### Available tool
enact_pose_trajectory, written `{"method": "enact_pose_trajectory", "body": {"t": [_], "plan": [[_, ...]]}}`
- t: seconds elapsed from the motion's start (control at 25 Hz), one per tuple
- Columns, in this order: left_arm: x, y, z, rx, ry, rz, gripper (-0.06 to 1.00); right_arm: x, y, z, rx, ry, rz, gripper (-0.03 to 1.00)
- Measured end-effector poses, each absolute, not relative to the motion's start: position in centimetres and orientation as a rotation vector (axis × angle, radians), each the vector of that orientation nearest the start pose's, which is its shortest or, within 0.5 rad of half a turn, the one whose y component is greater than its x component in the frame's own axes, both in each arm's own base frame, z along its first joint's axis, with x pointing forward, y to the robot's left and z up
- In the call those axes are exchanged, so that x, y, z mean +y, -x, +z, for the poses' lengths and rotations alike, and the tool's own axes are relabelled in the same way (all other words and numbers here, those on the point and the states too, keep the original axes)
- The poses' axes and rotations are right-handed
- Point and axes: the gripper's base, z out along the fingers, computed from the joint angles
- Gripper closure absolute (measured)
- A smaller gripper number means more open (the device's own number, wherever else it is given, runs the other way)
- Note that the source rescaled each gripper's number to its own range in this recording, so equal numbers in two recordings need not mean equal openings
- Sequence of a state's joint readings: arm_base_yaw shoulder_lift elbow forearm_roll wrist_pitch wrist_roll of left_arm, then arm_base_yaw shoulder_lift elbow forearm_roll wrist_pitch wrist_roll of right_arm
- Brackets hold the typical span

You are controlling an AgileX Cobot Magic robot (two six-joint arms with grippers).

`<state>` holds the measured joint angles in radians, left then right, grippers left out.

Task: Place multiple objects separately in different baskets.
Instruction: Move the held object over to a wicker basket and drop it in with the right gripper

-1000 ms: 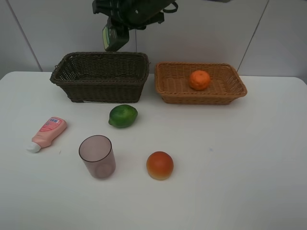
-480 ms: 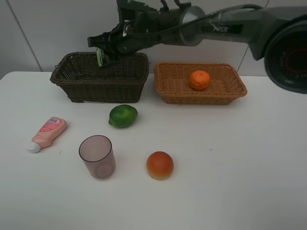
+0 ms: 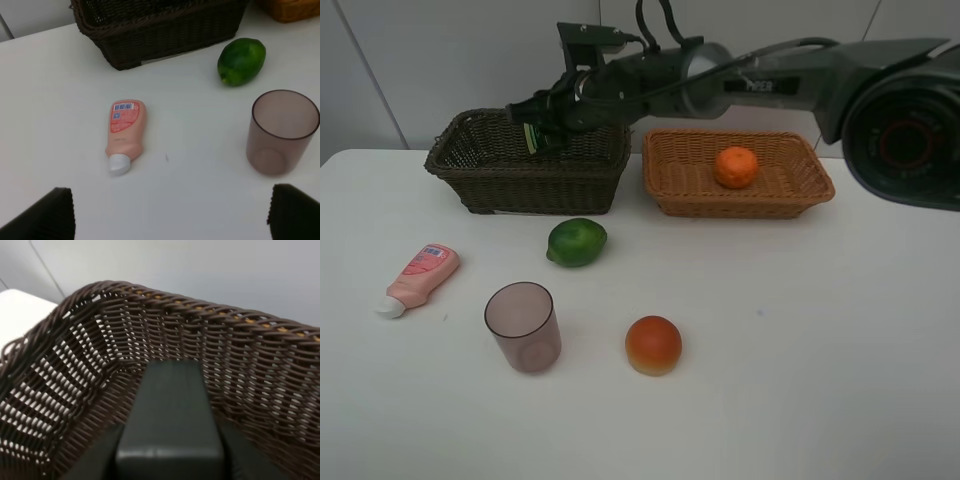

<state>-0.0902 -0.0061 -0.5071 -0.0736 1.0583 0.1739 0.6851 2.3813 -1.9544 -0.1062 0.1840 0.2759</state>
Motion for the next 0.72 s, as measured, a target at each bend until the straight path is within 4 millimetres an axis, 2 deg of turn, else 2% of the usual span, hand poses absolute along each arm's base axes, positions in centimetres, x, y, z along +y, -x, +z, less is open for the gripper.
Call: {"method": "enact_pose_trajectory", "body": {"t": [0.44, 0.52, 0.6, 0.72], "plan": [[-0.52, 0.72, 27.96, 2.009, -0.271, -0.035, -0.06, 34.7, -42.9, 17.8, 2.096, 0.56, 0.453, 0.94], [-0.52, 0.72, 27.96, 2.009, -0.271, -0.035, -0.06, 34.67, -42.89, 17.77, 2.099, 0.566, 0.446, 0.82], [-0.52, 0.72, 27.96, 2.009, -0.271, -0.035, -0.06, 34.65, -42.89, 17.89, 2.095, 0.57, 0.441, 0.59], [-0.52, 0.72, 27.96, 2.009, -0.271, -0.035, -0.06, 34.61, -42.88, 17.98, 2.093, 0.581, 0.43, 0.32]]}}
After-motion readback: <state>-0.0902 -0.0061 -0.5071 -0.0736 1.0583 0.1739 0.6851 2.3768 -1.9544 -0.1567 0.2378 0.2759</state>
